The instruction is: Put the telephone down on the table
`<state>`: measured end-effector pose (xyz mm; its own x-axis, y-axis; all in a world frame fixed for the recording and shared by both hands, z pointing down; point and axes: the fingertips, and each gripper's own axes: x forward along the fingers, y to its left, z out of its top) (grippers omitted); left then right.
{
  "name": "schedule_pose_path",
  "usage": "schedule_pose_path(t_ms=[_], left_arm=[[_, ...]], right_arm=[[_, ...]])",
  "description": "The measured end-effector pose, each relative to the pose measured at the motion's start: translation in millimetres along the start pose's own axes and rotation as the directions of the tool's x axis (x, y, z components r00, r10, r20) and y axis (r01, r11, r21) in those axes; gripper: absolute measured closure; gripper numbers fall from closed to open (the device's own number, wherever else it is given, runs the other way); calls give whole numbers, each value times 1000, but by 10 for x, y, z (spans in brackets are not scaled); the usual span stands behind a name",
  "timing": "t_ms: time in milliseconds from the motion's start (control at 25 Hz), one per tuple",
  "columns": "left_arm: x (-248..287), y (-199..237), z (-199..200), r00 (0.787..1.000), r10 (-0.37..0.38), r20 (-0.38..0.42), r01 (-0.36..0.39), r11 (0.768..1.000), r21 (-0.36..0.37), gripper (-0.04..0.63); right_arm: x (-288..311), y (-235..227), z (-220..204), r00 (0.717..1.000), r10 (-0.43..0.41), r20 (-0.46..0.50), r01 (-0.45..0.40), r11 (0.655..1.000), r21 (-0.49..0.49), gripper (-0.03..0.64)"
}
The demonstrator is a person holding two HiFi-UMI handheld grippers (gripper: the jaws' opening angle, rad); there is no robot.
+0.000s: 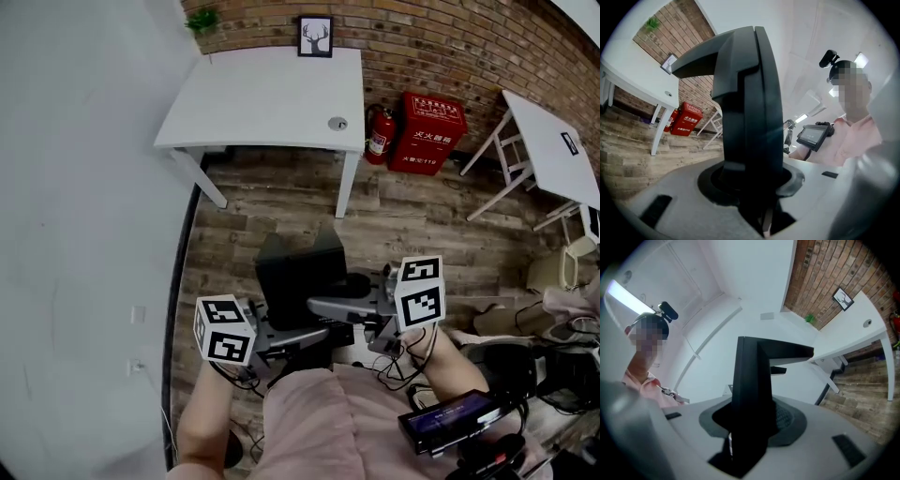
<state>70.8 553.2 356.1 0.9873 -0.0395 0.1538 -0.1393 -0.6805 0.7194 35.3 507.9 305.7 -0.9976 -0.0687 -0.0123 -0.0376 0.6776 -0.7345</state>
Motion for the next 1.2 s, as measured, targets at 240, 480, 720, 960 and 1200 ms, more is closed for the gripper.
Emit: schedule_pose_path(t_ms=[240,480,720,960,1200], left_arm=[[-254,290,380,1000,-15,-25,15,1000,21,428],[-320,473,584,998,-37,-46,39,999,31,428],[-308,708,707,996,-48,-72,49,999,10,428],[-337,1020,840,995,-49,-82,49,999,-3,428],[-356,1425,1116,996,-44,-77,42,999,-20,428]], right_arm=[[279,-235,391,999,-17,31,18,1000,-19,453],[359,-400,607,998,-35,56,36,999,-22,453],[371,-651,743,996,-46,73,46,999,1,453],[451,-965,879,996,-43,75,42,999,15,453],[542,-1372,1151,997,-43,65,42,999,29,453]])
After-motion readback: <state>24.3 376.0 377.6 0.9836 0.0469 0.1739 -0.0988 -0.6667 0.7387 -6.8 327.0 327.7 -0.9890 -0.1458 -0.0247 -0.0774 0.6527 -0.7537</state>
